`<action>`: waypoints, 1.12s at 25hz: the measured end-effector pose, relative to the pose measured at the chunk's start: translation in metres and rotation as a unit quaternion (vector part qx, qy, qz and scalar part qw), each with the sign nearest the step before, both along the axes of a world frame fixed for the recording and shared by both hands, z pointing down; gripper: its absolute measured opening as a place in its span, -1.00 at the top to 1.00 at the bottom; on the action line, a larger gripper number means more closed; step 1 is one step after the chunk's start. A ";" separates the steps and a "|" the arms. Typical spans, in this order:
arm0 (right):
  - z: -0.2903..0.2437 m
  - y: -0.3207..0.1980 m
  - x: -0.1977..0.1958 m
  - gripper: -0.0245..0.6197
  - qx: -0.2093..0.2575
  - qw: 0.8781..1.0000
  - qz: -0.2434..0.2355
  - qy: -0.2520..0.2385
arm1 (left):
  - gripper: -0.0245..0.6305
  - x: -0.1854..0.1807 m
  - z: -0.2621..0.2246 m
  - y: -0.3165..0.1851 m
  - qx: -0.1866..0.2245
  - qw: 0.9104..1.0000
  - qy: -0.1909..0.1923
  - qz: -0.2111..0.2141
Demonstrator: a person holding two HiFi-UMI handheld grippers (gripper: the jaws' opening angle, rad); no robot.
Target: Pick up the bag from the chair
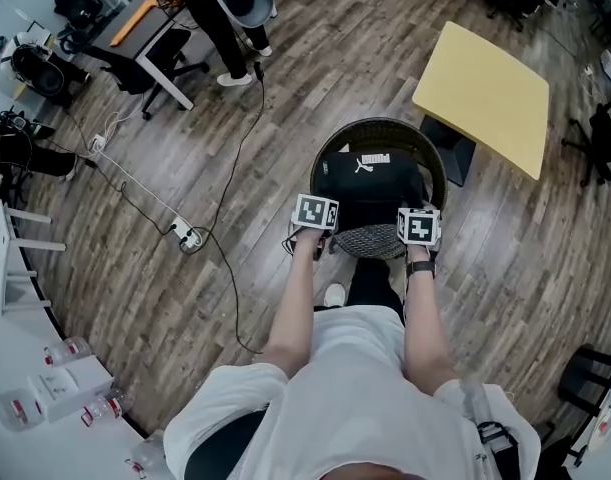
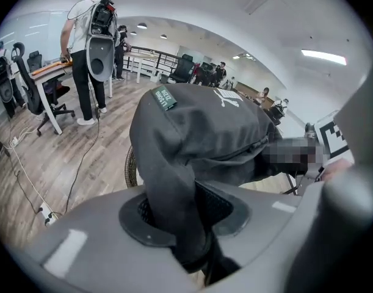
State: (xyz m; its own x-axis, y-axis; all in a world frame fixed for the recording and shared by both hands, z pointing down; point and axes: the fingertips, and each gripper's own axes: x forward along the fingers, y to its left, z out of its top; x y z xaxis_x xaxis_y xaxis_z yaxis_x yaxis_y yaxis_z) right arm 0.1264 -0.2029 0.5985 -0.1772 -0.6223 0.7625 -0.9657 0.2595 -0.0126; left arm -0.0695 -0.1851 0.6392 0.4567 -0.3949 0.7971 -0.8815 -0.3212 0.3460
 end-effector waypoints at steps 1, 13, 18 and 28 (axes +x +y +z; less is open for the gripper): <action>-0.006 -0.002 -0.003 0.75 0.005 1.000 -0.003 0.001 | 0.56 -0.002 -0.005 -0.001 0.005 1.000 0.001 -0.002; -0.084 -0.015 -0.007 0.75 0.086 0.996 -0.002 0.002 | 0.56 -0.005 -0.080 -0.022 0.091 0.996 0.001 0.003; -0.114 -0.019 -0.007 0.75 0.115 0.993 0.000 0.007 | 0.56 -0.005 -0.111 -0.029 0.128 0.992 -0.005 -0.002; -0.188 -0.020 -0.011 0.75 0.202 0.979 0.013 -0.010 | 0.56 -0.012 -0.187 -0.042 0.223 0.974 -0.021 -0.021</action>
